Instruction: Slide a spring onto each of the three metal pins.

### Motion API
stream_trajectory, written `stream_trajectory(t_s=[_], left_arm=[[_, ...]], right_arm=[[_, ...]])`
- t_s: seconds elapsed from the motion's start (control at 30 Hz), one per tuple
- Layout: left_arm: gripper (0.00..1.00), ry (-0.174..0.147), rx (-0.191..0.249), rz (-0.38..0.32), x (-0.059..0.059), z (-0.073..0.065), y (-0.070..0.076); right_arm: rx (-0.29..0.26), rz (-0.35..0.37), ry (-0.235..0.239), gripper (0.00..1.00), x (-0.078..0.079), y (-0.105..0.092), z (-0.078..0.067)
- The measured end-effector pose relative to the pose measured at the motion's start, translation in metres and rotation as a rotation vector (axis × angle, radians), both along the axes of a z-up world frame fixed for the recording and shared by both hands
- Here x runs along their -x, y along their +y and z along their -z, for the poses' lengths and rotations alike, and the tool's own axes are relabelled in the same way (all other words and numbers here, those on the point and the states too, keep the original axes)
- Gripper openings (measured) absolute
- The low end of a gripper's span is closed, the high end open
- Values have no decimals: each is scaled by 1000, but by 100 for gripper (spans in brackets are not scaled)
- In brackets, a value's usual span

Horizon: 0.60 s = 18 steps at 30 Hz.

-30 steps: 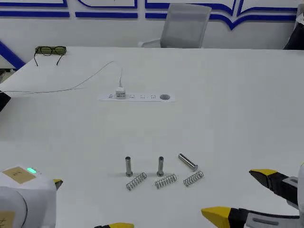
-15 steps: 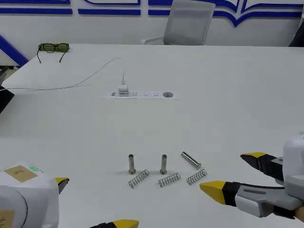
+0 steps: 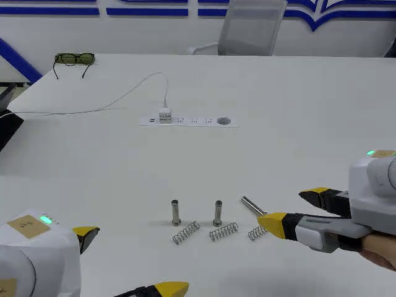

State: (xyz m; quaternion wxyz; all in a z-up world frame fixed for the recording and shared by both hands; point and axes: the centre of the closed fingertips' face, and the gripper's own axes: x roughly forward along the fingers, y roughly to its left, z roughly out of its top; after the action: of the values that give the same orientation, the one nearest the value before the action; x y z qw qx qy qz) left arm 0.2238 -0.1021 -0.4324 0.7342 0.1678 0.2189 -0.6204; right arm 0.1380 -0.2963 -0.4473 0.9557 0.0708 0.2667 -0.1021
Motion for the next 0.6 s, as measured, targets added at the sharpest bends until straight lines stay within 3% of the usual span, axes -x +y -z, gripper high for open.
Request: stream_trajectory(t_s=[0.6], left_arm=[[88, 9, 38, 16, 4, 5, -8]], right_arm=[[56, -52, 31, 42, -36, -20, 23]])
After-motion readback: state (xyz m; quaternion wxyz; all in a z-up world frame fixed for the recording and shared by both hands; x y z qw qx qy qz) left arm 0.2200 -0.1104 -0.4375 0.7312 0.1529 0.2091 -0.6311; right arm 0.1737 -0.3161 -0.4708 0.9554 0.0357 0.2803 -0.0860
